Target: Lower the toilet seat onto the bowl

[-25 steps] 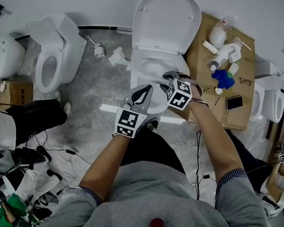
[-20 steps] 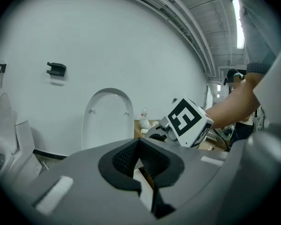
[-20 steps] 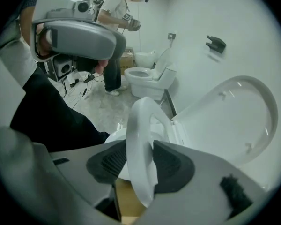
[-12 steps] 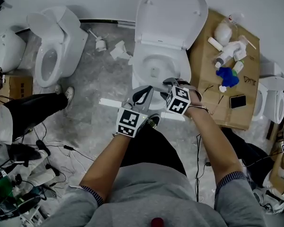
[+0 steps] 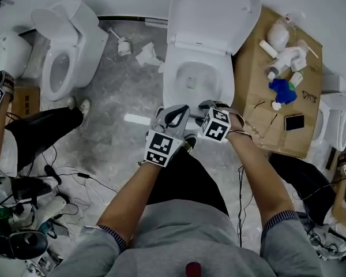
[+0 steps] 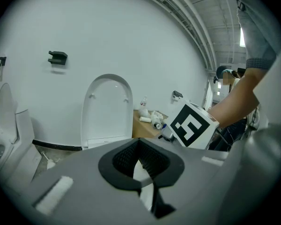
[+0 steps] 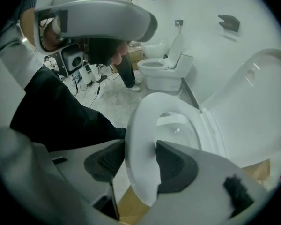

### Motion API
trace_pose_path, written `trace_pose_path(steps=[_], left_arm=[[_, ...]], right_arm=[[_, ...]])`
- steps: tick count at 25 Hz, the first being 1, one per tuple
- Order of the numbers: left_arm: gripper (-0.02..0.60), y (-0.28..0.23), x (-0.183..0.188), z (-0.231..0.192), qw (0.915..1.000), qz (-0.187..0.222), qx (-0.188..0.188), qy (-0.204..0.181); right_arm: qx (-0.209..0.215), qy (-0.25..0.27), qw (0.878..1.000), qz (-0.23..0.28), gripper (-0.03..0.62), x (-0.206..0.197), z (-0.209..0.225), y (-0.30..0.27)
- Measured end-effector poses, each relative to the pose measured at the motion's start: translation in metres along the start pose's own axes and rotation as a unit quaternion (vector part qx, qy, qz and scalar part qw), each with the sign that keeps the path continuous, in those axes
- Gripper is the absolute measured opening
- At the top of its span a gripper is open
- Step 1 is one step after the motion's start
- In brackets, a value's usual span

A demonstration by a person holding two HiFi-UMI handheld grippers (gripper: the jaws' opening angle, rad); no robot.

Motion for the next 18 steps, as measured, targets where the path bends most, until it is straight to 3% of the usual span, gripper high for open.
trace_pose_path(steps=[8, 18], left_arm=[[0.008, -0.016, -0.023, 0.0, 0.9998, -0.017, -0.011, -0.001], [0.008, -0.04, -0.064, -0.007, 0.9986, -0.039, -0.009, 0.033]], right_arm=[[0.019, -0.008, 1.0, -0.003, 0.216, -0.003, -0.018, -0.034], [0.033, -0.04, 0.999, -0.001, 0.216, -0.01, -0.036, -0.085]])
Point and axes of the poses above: the fingertips, and each gripper's own axes: y backward along the fingers, z to its right, x out of its top, the point moved 8 cm from there along y, backward along the fingers, and after that the axes turned 12 degrees about -z, right-handed, at the moved point
